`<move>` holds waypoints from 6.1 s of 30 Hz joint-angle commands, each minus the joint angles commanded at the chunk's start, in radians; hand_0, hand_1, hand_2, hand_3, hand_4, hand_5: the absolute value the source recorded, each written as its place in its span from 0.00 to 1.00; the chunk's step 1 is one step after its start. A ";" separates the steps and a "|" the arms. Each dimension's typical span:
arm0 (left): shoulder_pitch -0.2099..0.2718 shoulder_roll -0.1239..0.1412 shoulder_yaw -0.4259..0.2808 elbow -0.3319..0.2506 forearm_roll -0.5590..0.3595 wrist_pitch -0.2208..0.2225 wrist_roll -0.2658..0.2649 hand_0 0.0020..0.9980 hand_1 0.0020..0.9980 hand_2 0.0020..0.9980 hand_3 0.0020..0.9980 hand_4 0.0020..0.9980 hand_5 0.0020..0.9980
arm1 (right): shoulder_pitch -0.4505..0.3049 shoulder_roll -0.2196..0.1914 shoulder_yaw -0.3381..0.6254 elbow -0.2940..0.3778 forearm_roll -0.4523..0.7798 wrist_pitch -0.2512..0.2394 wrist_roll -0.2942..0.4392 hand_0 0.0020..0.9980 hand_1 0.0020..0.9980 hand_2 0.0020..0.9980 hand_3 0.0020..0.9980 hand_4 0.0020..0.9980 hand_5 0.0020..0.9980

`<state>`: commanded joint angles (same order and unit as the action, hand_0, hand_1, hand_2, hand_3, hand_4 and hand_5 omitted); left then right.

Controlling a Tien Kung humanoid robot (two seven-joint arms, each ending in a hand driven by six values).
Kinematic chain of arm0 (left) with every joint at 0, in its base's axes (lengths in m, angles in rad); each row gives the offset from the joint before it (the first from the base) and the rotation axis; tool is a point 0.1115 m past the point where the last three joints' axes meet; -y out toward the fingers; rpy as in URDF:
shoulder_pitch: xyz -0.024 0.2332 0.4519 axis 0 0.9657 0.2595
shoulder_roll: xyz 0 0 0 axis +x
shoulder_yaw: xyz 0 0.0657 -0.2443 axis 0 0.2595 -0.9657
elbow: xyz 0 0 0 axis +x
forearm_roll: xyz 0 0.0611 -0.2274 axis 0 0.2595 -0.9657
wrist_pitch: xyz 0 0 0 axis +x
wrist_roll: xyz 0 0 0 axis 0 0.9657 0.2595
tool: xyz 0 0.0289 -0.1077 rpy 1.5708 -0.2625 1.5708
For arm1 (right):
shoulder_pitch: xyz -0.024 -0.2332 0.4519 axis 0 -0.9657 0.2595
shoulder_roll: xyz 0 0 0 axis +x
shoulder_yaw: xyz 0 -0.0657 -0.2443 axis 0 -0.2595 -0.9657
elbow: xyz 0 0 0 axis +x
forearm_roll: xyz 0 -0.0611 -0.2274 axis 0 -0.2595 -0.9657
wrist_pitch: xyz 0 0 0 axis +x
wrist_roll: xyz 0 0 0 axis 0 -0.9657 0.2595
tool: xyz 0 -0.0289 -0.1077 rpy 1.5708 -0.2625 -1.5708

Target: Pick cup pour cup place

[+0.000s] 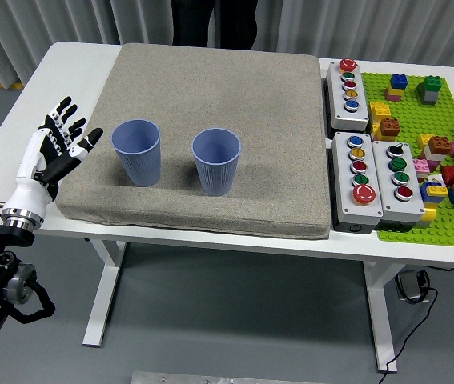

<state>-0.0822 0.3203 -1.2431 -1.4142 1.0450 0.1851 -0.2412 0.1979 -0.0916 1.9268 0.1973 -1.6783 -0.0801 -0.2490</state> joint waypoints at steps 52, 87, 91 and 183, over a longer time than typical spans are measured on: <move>-0.142 -0.065 0.152 0.211 0.053 -0.006 0.024 0.93 0.94 1.00 1.00 0.91 0.20 | 0.002 0.004 -0.016 0.002 0.009 -0.003 -0.007 0.70 0.65 0.60 0.60 0.00 0.35; -0.229 -0.097 0.174 0.267 0.024 -0.014 0.022 0.93 0.93 1.00 1.00 0.91 0.22 | 0.017 0.004 -0.016 0.002 0.005 -0.002 -0.007 0.70 0.65 0.60 0.60 0.01 0.34; -0.227 -0.098 0.176 0.271 0.021 -0.023 0.025 0.91 0.91 1.00 1.00 0.91 0.22 | 0.017 0.004 -0.014 0.002 0.001 -0.001 -0.006 0.70 0.65 0.60 0.60 0.01 0.34; -0.414 0.020 0.277 0.091 0.790 0.028 0.240 0.58 0.52 0.54 0.53 0.82 0.17 | 0.021 -0.001 -0.014 0.001 0.001 -0.003 -0.006 0.70 0.65 0.60 0.60 0.00 0.33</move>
<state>-0.4965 0.3399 -0.9663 -1.3227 1.8354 0.2134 -0.0011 0.2186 -0.0925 1.9125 0.1985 -1.6773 -0.0828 -0.2555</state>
